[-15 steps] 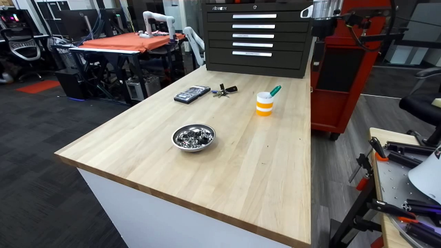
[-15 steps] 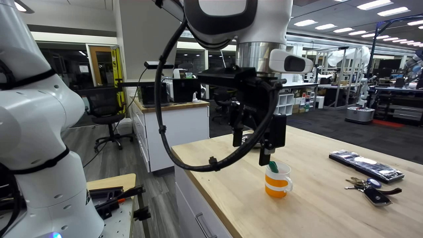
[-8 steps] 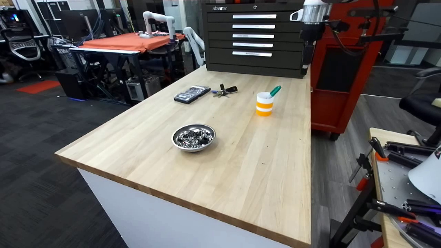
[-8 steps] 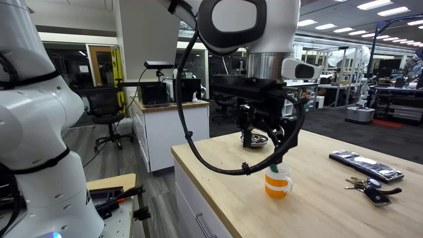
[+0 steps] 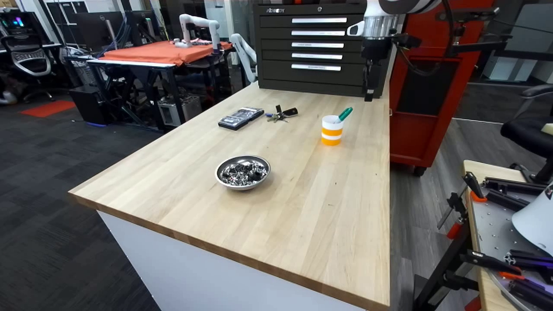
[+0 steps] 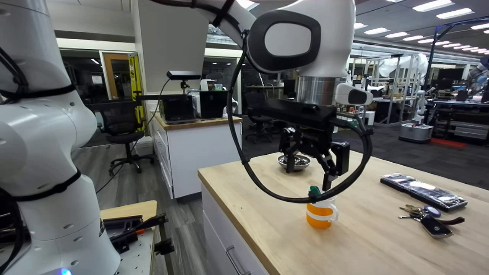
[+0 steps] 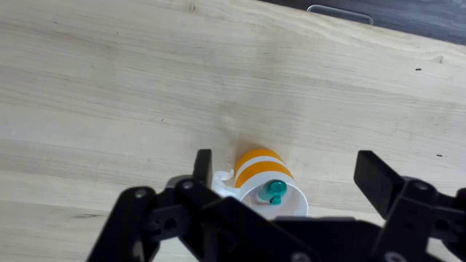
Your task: Take the green marker out of the white and orange mug
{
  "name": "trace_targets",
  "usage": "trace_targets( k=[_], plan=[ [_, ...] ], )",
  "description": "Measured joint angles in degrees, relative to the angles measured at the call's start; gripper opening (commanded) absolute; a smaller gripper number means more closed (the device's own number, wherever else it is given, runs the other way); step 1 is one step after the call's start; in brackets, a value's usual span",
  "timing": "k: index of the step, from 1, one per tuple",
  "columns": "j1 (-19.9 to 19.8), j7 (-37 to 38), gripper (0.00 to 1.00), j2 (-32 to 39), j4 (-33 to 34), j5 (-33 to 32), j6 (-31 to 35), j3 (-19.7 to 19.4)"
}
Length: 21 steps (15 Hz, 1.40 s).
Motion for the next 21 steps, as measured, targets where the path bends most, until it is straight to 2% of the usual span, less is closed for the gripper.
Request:
trace_targets(
  k=[8,21],
  plan=[
    [-0.2,-4.7,1.00,5.6,4.3,2.1,0.0,1.4],
    [-1.8,-10.2,1.00,11.1,7.7,5.2,0.0,2.6]
  ],
)
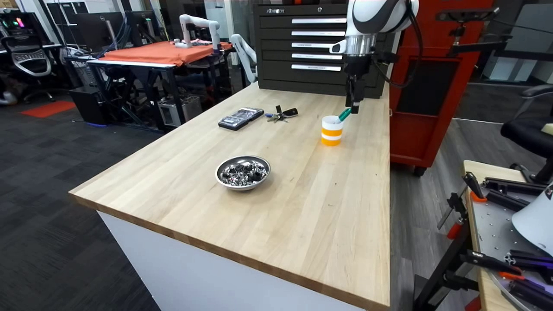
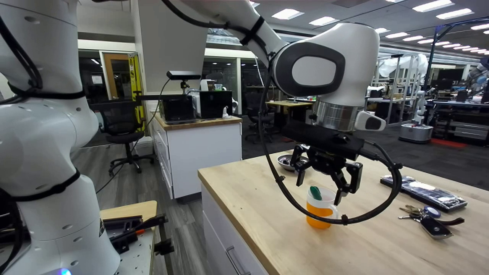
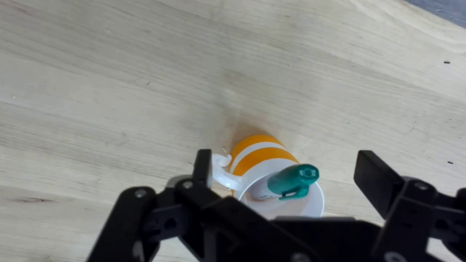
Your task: Take the green marker out of the white and orange mug
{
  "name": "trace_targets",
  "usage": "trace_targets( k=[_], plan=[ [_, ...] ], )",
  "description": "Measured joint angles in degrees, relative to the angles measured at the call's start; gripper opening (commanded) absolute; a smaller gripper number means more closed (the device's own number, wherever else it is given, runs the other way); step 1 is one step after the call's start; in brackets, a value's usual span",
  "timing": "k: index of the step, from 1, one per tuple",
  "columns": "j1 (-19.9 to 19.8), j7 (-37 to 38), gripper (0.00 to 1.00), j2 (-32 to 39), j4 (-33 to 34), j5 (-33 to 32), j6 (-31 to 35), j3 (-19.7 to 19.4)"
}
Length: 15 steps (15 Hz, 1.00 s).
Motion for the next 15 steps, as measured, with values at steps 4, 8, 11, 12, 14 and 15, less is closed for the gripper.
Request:
trace_targets(
  k=[4,8,11,12,14,15],
  plan=[
    [-0.6,-0.7,0.94,1.6,1.2,0.5,0.0,0.8],
    [-1.0,-1.0,0.63,2.7,2.2,0.7,0.0,1.2],
    [-1.3,-1.6,0.43,3.3,2.8,1.0,0.0,1.5],
    [-1.4,-1.7,0.35,3.5,3.0,1.2,0.0,1.6],
    [-1.6,-1.9,0.22,3.7,3.2,1.3,0.0,1.8],
    [-1.6,-1.9,0.16,3.8,3.3,1.3,0.0,2.0]
  ],
)
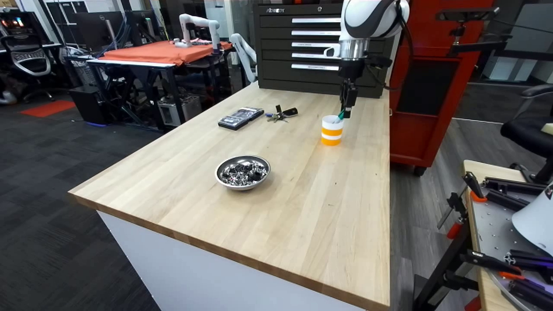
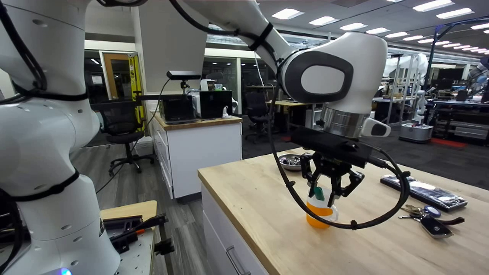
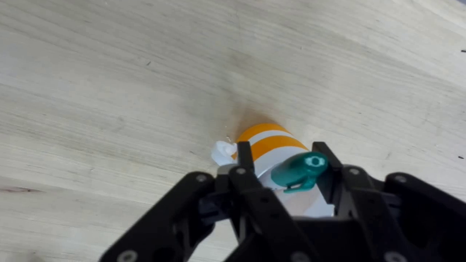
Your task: Take the green marker out of the white and orange mug
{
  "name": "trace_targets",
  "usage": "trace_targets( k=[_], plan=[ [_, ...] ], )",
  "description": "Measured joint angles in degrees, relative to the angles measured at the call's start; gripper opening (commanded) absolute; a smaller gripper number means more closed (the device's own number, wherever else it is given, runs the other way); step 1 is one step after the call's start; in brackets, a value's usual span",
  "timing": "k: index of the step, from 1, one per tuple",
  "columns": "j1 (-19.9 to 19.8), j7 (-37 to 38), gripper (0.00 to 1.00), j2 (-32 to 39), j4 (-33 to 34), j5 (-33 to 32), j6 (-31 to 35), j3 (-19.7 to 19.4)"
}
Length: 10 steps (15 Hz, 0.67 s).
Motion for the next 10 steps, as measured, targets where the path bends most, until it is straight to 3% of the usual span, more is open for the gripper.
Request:
trace_targets(
  k=[2,10],
  plan=[
    [-0.1,0.0,0.03,0.0,0.0,0.1,0.0,0.3],
    [0.0,0.0,0.06,-0.3,0.0,-0.1,-0.5,1.1]
  ],
)
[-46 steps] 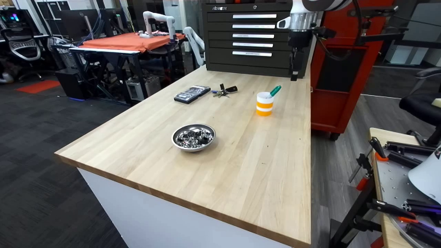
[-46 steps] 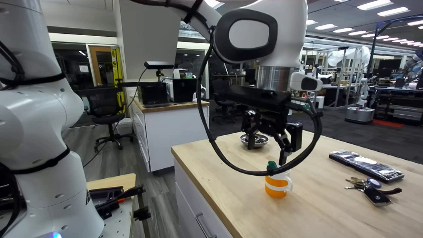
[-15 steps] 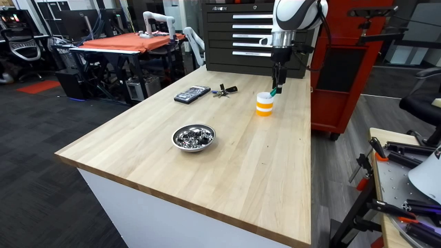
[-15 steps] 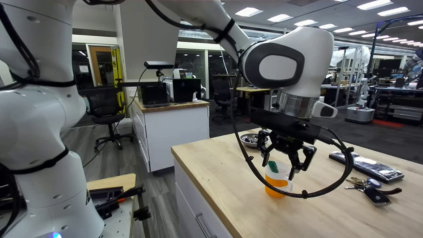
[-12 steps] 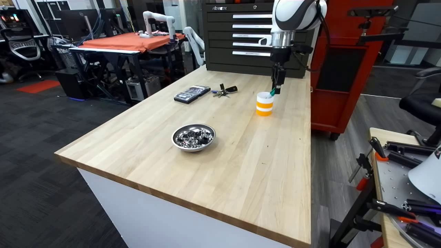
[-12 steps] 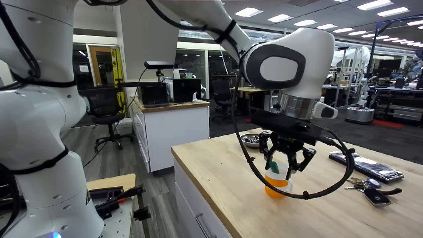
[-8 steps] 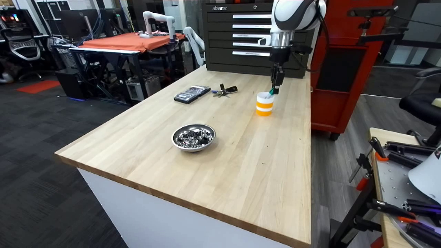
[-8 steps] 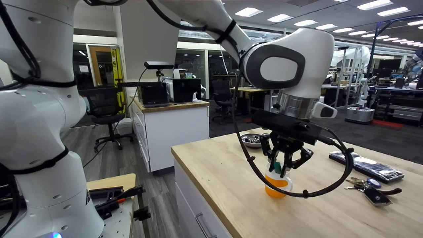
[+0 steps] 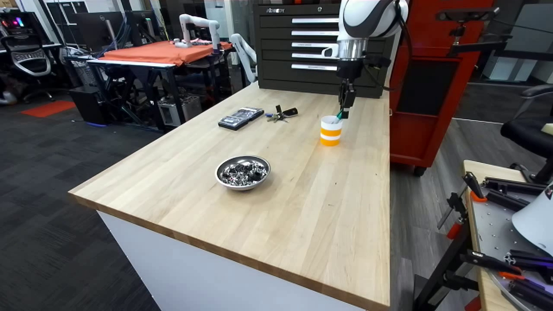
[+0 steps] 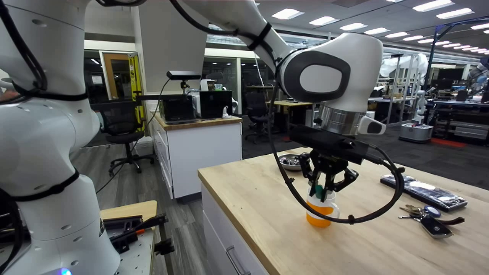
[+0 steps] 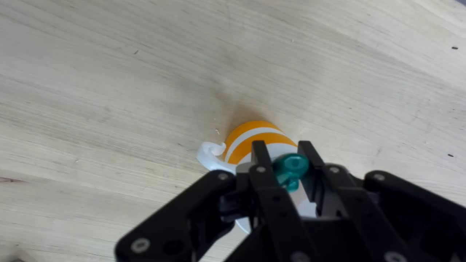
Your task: Take the green marker out of the white and orange mug
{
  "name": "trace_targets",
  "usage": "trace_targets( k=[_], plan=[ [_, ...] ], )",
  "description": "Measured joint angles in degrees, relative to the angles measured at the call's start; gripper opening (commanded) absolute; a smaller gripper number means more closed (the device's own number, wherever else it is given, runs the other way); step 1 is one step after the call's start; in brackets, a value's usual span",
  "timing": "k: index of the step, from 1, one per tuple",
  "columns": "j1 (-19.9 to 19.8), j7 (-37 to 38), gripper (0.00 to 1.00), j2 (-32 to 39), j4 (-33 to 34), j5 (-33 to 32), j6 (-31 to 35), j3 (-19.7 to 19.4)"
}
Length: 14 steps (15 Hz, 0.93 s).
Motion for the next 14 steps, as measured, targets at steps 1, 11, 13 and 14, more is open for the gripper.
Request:
trace_targets(
  k=[1,11,13,14],
  plan=[
    [0.0,0.1,0.06,-0.2,0.0,-0.2,-0.3,0.0],
    [0.2,3.8,0.06,-7.8,0.9,-7.0,-9.0,-0.2],
    [0.5,4.3,0.06,-8.9,1.9,-7.8,-10.1,-0.1],
    [0.7,4.6,0.06,-9.3,2.4,-8.1,-10.6,-0.1]
  ],
)
